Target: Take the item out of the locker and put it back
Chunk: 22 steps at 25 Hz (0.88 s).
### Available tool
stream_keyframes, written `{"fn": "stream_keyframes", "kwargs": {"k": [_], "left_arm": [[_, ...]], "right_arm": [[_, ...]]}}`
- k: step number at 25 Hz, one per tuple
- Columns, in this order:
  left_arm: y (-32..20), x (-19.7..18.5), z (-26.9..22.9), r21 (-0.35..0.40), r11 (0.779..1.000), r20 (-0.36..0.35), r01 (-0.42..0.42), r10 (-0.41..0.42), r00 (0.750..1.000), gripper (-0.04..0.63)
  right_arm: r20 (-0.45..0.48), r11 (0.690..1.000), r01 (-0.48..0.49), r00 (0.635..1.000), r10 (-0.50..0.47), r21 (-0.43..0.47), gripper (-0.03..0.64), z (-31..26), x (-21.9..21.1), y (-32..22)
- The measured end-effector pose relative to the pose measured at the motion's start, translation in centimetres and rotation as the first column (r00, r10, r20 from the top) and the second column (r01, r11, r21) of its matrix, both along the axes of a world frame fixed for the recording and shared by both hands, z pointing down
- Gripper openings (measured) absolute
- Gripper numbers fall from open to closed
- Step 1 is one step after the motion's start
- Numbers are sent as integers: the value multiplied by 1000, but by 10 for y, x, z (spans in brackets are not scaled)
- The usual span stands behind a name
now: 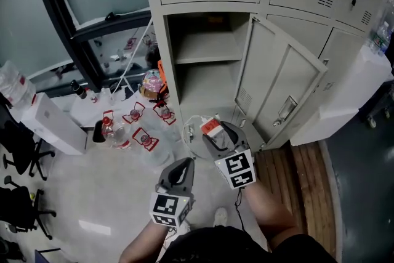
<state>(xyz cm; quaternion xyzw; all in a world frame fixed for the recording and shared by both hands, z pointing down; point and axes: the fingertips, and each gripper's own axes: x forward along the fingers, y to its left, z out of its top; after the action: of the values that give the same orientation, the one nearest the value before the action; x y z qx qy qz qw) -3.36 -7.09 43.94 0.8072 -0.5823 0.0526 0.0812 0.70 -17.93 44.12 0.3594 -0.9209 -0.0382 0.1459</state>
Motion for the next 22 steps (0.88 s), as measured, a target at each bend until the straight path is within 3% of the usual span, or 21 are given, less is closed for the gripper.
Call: {"fn": "stream_keyframes", "kwargs": {"k": [22], "left_arm": [[40,-62,11,0,984,-57,-176,176,983,12]], "right_arm": [[38,978,-192,980,195,-82,267,21,-35,86]]}}
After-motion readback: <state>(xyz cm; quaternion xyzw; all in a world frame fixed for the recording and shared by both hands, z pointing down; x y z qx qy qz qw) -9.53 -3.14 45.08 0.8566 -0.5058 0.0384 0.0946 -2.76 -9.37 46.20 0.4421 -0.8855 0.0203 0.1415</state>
